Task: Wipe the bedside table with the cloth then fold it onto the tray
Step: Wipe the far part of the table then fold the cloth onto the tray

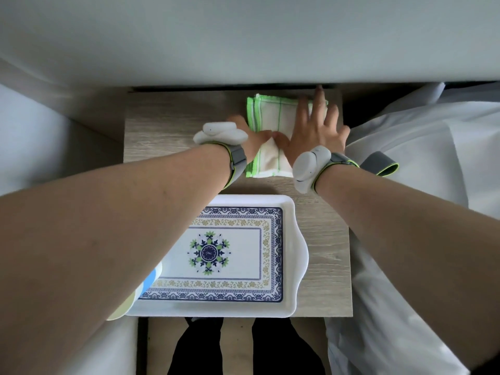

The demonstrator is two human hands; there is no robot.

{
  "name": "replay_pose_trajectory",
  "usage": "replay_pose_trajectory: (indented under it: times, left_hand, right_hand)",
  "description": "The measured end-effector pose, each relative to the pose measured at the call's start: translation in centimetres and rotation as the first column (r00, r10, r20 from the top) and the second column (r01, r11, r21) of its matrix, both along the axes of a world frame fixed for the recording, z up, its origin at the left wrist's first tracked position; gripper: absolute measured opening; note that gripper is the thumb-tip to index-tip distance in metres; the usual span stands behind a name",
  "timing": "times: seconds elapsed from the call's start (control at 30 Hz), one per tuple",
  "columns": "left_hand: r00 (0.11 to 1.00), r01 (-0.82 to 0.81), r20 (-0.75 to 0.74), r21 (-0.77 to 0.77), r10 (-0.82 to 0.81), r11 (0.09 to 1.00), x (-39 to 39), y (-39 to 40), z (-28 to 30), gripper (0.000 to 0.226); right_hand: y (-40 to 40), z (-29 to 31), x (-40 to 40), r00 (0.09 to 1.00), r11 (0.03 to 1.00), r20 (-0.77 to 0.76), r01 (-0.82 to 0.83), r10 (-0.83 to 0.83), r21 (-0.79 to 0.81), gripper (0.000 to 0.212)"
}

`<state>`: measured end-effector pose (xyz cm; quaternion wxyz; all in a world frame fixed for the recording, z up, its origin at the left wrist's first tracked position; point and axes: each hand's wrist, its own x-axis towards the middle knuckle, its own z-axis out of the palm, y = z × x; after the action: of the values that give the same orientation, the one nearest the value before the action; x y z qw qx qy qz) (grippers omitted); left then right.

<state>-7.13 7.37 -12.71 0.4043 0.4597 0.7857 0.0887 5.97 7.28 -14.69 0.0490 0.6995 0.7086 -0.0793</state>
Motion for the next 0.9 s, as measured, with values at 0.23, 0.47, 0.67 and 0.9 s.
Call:
replay_pose_trajectory:
  times: [0.23,0.47,0.67,0.9]
  left_hand:
    - [0.999,0.04,-0.011,-0.002,-0.04,0.999,0.5,-0.8,1.5,0.037]
    - [1.0,0.013,0.028,0.006,-0.013,1.0,-0.7,-1.6,3.1,0.038]
    - [0.989,-0.1,0.101,-0.09,0.109,0.991,-2.3,-4.2,6.2,0.05]
    - [0.991,-0.05,0.108,-0.252,0.079,0.967,-3.4,-10.2,7.9,0.036]
  right_hand:
    - [0.6,0.8,-0.2,0.923,0.932,-0.142,0.341,-0.357,-0.122,0.115]
    - [1.7,2.6,1.5,0.79,0.826,-0.32,0.376,-0.523,-0.419,0.046]
    - [-0.2,5.7,0.0,0.832,0.882,-0.372,0.262,-0.412,-0.392,0.026]
    - [-6.0,9.0,-1.3,0.953,0.806,-0.119,0.164,-0.278,-0.569,0.026]
